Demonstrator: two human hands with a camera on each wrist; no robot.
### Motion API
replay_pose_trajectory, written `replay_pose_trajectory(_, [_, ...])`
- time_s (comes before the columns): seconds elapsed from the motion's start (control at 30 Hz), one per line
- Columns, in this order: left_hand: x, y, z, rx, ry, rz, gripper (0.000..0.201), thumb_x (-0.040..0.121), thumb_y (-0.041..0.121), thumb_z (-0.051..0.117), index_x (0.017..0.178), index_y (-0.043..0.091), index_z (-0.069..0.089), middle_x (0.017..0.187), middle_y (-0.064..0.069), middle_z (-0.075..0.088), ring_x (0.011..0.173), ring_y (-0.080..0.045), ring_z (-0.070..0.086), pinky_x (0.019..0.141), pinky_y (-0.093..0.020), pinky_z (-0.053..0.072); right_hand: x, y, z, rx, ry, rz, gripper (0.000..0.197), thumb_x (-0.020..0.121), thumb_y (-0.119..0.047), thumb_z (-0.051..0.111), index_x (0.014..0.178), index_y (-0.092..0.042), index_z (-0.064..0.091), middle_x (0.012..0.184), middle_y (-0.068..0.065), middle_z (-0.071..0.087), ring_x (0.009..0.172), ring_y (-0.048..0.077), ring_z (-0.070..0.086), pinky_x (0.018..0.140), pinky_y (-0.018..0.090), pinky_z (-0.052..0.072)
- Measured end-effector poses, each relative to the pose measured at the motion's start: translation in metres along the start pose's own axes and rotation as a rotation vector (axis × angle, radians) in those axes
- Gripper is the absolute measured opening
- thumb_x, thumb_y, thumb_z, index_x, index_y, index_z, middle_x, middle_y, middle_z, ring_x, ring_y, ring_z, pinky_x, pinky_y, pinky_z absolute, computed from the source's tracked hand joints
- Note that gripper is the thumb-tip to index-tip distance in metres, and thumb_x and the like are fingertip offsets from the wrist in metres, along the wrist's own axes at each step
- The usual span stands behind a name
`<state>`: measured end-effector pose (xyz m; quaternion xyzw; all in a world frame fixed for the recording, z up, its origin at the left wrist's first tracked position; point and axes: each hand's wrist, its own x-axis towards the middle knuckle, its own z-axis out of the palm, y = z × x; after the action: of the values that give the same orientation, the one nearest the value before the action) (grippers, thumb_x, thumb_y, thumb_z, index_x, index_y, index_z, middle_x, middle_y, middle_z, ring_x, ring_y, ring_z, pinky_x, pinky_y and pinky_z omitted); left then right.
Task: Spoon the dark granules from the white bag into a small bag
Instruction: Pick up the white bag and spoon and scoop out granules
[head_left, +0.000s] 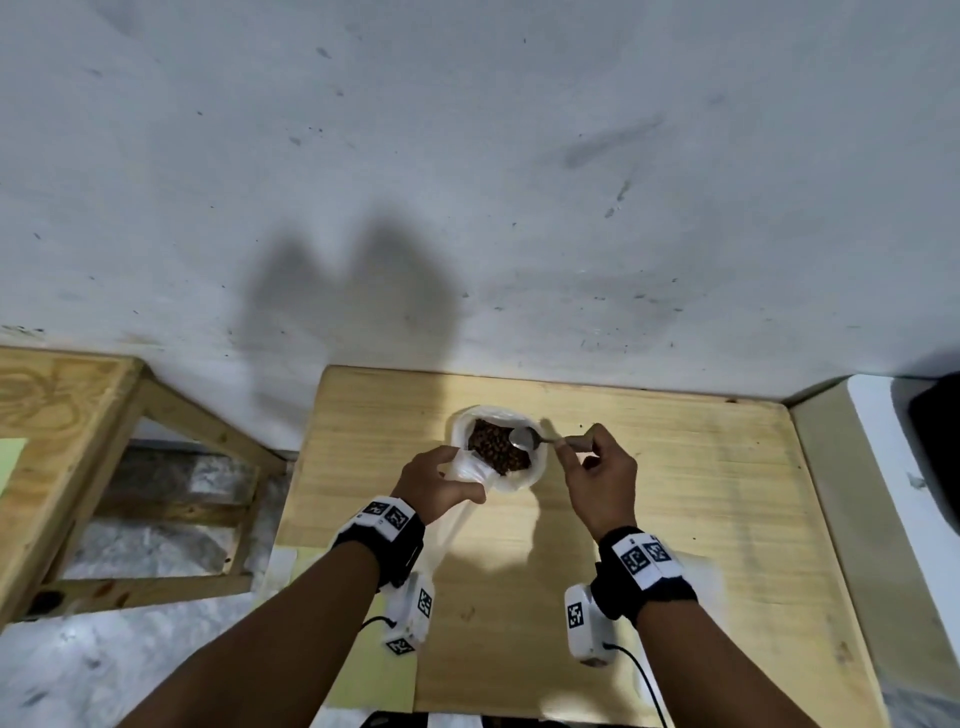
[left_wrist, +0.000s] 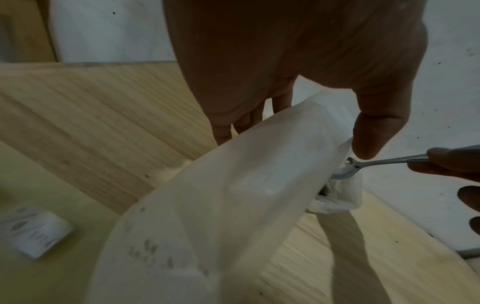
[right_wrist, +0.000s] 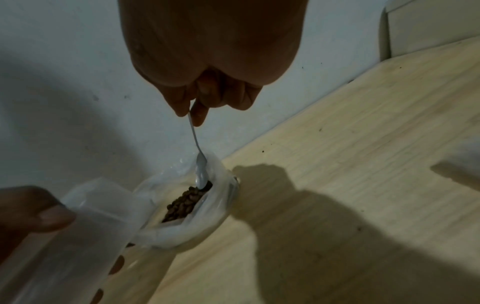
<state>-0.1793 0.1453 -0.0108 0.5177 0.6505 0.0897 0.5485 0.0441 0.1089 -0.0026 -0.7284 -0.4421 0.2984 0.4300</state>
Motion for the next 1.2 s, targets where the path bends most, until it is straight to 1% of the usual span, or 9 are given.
replay_pose_trajectory(0.07, [0.002, 0.000, 0.000, -0.006, 0.000, -0.010, 0.100, 0.039, 0.056, 0.078, 0.131, 0.025, 0.058, 0.131, 0.004, 0.059, 0.111, -0.020, 0.057, 0.081, -0.028, 0.043, -0.002, 0.004, 0.004, -0.002, -0.009, 0.034, 0.026, 0.085, -0.012, 0.075, 0.073, -0.007, 0.053, 0.073, -0.013, 0.068, 0.051, 0.017, 0.046, 0.051, 0.018, 0.039])
replay_pose_trajectory(0.2, [0.005, 0.001, -0.001, -0.018, 0.014, 0.002, 0.090, 0.041, 0.054, 0.077, 0.124, 0.024, 0.062, 0.121, 0.004, 0.063, 0.102, -0.017, 0.061, 0.077, -0.028, 0.047, -0.007, 0.008, 0.013, 0.013, -0.028, 0.148, 0.030, 0.084, -0.008, 0.074, 0.066, -0.016, 0.050, 0.076, -0.005, 0.069, 0.065, 0.000, 0.057, 0.056, 0.011, 0.039])
replay_pose_trajectory(0.27, [0.005, 0.000, 0.000, -0.015, 0.024, 0.008, 0.091, 0.038, 0.055, 0.076, 0.123, 0.025, 0.063, 0.118, 0.005, 0.064, 0.099, -0.015, 0.062, 0.079, -0.029, 0.051, -0.010, 0.010, 0.020, 0.028, -0.022, 0.196, 0.033, 0.083, -0.008, 0.073, 0.064, -0.018, 0.048, 0.074, -0.002, 0.067, 0.064, 0.000, 0.055, 0.057, 0.014, 0.038])
replay_pose_trajectory(0.4, [0.005, -0.001, 0.002, 0.002, 0.036, 0.015, 0.095, 0.039, 0.054, 0.077, 0.127, 0.024, 0.060, 0.122, 0.006, 0.063, 0.103, -0.015, 0.062, 0.085, -0.032, 0.054, -0.010, 0.013, 0.032, 0.122, 0.000, 0.338, 0.039, 0.080, -0.008, 0.075, 0.061, -0.020, 0.043, 0.059, -0.007, 0.050, 0.058, 0.013, 0.045, 0.061, 0.030, 0.037])
replay_pose_trajectory(0.7, [0.006, -0.007, 0.001, 0.007, 0.043, 0.046, 0.079, 0.059, 0.031, 0.085, 0.132, 0.023, 0.056, 0.127, 0.006, 0.057, 0.111, -0.013, 0.053, 0.083, -0.025, 0.043, 0.003, 0.018, 0.026, 0.285, 0.027, 0.509, 0.036, 0.076, -0.005, 0.077, 0.059, -0.019, 0.049, 0.056, -0.005, 0.045, 0.058, 0.016, 0.039, 0.058, 0.029, 0.031])
replay_pose_trajectory(0.9, [0.004, -0.008, 0.001, 0.015, 0.043, 0.083, 0.074, 0.062, 0.021, 0.085, 0.131, 0.024, 0.057, 0.121, 0.008, 0.057, 0.108, -0.011, 0.053, 0.078, -0.019, 0.040, 0.009, 0.020, 0.002, 0.375, 0.011, 0.524, 0.023, 0.080, -0.002, 0.072, 0.070, -0.013, 0.056, 0.064, 0.009, 0.051, 0.051, 0.016, 0.035, 0.052, 0.027, 0.028])
replay_pose_trajectory(0.97, [0.003, -0.008, 0.001, 0.019, 0.043, 0.093, 0.074, 0.062, 0.021, 0.085, 0.130, 0.024, 0.057, 0.122, 0.007, 0.057, 0.110, -0.011, 0.052, 0.081, -0.022, 0.041, 0.010, 0.016, -0.007, 0.412, 0.002, 0.499, 0.021, 0.083, -0.002, 0.071, 0.073, -0.011, 0.055, 0.063, 0.009, 0.058, 0.047, 0.014, 0.035, 0.049, 0.025, 0.027])
replay_pose_trajectory(1.07, [0.002, -0.007, 0.001, 0.027, 0.046, 0.102, 0.074, 0.061, 0.022, 0.085, 0.129, 0.025, 0.057, 0.123, 0.007, 0.058, 0.109, -0.009, 0.051, 0.083, -0.023, 0.040, 0.012, 0.013, -0.018, 0.440, -0.033, 0.436, 0.024, 0.084, -0.002, 0.072, 0.073, -0.009, 0.052, 0.069, 0.015, 0.055, 0.044, 0.015, 0.028, 0.044, 0.023, 0.024])
replay_pose_trajectory(1.2, [0.001, -0.007, 0.001, 0.028, 0.044, 0.118, 0.077, 0.057, 0.026, 0.084, 0.129, 0.025, 0.057, 0.123, 0.007, 0.058, 0.109, -0.010, 0.051, 0.082, -0.022, 0.039, 0.010, 0.001, -0.017, 0.370, -0.107, 0.280, 0.025, 0.080, 0.002, 0.074, 0.071, -0.004, 0.051, 0.058, 0.003, 0.041, 0.051, 0.016, 0.033, 0.052, 0.026, 0.029])
